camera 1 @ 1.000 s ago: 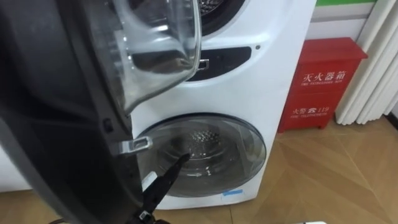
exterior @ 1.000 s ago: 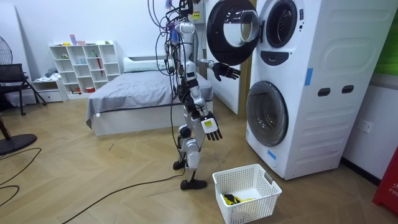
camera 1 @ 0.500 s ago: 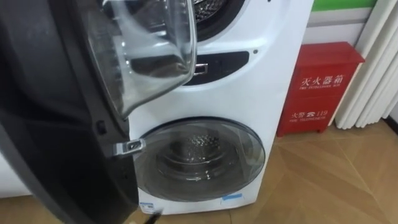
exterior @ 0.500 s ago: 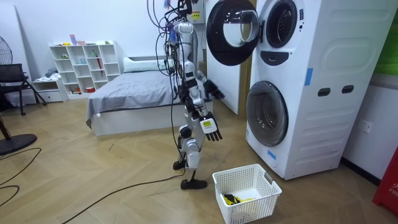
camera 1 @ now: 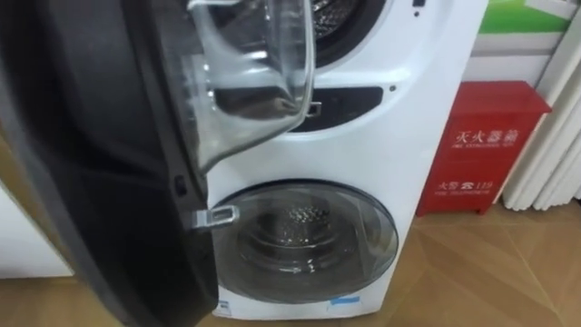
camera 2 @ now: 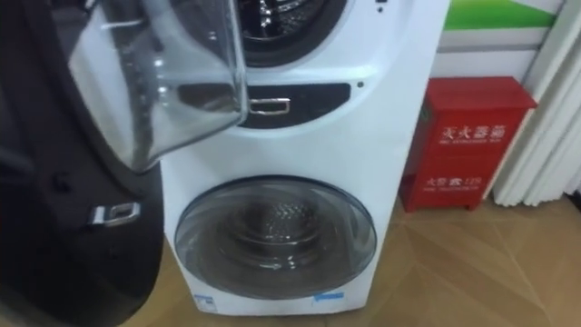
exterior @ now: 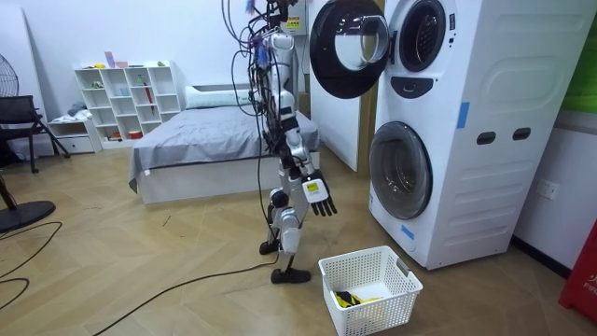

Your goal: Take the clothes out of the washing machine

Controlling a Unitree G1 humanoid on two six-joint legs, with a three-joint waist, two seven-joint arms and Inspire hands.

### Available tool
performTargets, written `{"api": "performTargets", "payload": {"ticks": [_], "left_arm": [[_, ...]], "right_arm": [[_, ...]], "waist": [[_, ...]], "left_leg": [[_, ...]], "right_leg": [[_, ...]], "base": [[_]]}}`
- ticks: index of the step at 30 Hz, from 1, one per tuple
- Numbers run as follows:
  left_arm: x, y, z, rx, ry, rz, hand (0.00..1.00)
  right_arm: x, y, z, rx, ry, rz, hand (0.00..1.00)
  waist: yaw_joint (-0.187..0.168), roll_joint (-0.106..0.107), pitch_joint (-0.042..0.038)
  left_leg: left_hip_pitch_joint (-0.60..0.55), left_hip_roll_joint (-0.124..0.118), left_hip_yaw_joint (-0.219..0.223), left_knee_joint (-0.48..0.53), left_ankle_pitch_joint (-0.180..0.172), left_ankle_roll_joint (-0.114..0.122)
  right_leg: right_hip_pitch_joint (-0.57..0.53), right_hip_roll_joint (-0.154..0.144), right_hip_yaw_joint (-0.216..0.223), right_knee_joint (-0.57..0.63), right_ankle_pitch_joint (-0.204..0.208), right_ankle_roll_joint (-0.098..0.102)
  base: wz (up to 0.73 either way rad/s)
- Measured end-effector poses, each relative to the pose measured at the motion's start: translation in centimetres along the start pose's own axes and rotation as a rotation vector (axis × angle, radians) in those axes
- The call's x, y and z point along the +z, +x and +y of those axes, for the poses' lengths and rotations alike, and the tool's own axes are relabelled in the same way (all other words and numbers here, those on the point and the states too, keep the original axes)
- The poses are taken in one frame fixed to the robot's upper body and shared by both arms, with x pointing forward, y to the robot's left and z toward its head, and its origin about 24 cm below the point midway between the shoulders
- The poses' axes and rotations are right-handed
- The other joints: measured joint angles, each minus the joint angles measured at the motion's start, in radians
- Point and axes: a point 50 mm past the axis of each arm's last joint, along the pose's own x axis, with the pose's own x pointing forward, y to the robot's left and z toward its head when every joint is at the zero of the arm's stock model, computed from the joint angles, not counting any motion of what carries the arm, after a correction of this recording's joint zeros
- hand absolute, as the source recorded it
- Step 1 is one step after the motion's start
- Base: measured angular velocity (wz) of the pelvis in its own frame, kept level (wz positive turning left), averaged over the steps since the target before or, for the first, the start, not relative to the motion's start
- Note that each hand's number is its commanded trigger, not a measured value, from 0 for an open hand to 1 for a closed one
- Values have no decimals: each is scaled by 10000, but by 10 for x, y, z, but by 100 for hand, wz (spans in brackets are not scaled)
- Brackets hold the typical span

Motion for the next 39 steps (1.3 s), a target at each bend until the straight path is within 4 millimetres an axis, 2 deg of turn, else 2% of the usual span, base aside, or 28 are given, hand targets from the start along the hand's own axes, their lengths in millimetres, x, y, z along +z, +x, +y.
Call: {"api": "performTargets", "payload": {"ticks": [3,4,6,7,8,9,11,12,15,17,20,22,24,26,30,33,36,38,39], "left_arm": [[36,1,17,1175,-1251,-1164,0],[59,-3,24,1599,-1636,-2061,0],[123,-18,38,2337,-2483,-4387,0],[139,-24,42,2518,-2689,-4970,0],[168,-39,49,2899,-3022,-6230,0],[181,-49,52,3102,-3158,-6916,0],[225,-91,63,3806,-3467,-9434,0],[234,-104,65,3947,-3597,-10049,0],[272,-165,75,4406,-4597,-12963,0],[279,-191,78,4496,-4856,-14085,0],[287,-219,75,4410,-5102,-15264,0],[293,-235,70,4157,-5148,-15954,0],[299,-250,65,3881,-5195,-16582,0],[306,-269,49,3187,-5151,-17393,0],[308,-276,27,2360,-5001,-17592,0],[309,-280,-10,873,-4619,-17482,0],[310,-277,-35,-149,-3908,-17225,0],[309,-276,-61,-1304,-3367,-16821,0],[308,-277,-66,-1614,-3290,-16746,0]], "right_arm": [[4,0,-2,-300,-120,-106,0],[4,0,-3,-411,-270,-122,0],[5,0,-4,-581,-331,-185,0],[6,0,-3,-611,-330,-226,0],[7,1,-2,-597,-328,-301,0],[8,1,-1,-573,-302,-339,0],[5,0,2,-504,-247,-386,0],[4,0,3,-475,-249,-391,0],[5,1,9,-341,-371,-435,0],[5,2,14,-219,-440,-486,0],[5,3,21,-112,-667,-498,0],[6,4,24,16,-777,-462,0],[6,5,28,143,-721,-435,0],[8,6,32,325,-828,-469,0],[1,6,39,631,-1143,-142,0],[9,9,52,1050,-1599,-123,0],[18,13,62,1335,-2273,-134,0],[27,15,71,1594,-2792,-206,0],[27,15,73,1660,-2789,-213,0]], "waist": [[21,169,12],[30,239,4],[123,344,-6],[118,367,-16],[92,319,-53],[83,340,-62],[28,343,-67],[7,329,-64],[-10,295,-56],[-107,233,-42],[-279,209,-32],[-356,155,5],[-526,98,42],[-819,26,68],[-894,-169,116],[-1032,-418,115],[-1083,-479,113],[-1274,-490,108],[-1277,-494,106]], "left_leg": [[39,-9,-19,40,0,1],[44,-11,-27,63,2,2],[31,-18,-52,78,7,5],[0,-25,-71,81,9,7],[-66,-33,-78,88,11,12],[-97,-34,-80,99,11,12],[-140,-27,-88,99,11,12],[-158,-27,-91,99,11,12],[-280,-32,-105,155,13,13],[-247,-27,-227,186,13,12],[-219,-26,-349,186,14,11],[-186,-25,-350,180,14,11],[-178,-24,-367,176,14,11],[-177,-39,-520,154,14,11],[-136,-34,-544,147,14,11],[-189,-60,-624,147,13,11],[-193,-108,-613,148,14,13],[-329,-194,-615,167,52,76],[-376,-200,-614,168,60,90]], "right_leg": [[76,-16,-16,-8,-4,-2],[87,-17,-13,0,-3,-2],[87,-23,-17,25,-3,-3],[91,-27,-18,23,-4,-3],[73,-33,-23,22,-4,-3],[54,-32,-18,10,-4,-3],[5,-24,-24,4,-7,-5],[-21,-23,-22,7,-9,-7],[-171,-33,6,9,-10,-6],[-168,-24,-22,2,-9,-6],[-139,-19,-32,-13,-9,-6],[-108,-19,-37,-12,-9,-6],[-77,-19,-9,-5,-9,-6],[-41,-32,-24,-10,-9,-5],[34,-40,-57,-12,-9,-5],[40,-84,-116,-9,-5,1],[54,-135,-83,-13,0,10],[-22,-222,-17,-19,6,63],[-73,-231,-15,-16,14,76]], "base": [[3],[0],[0],[0],[0],[0],[0],[-4],[-5],[-3],[0],[3],[7],[9],[12],[27],[7],[10],[0]]}}
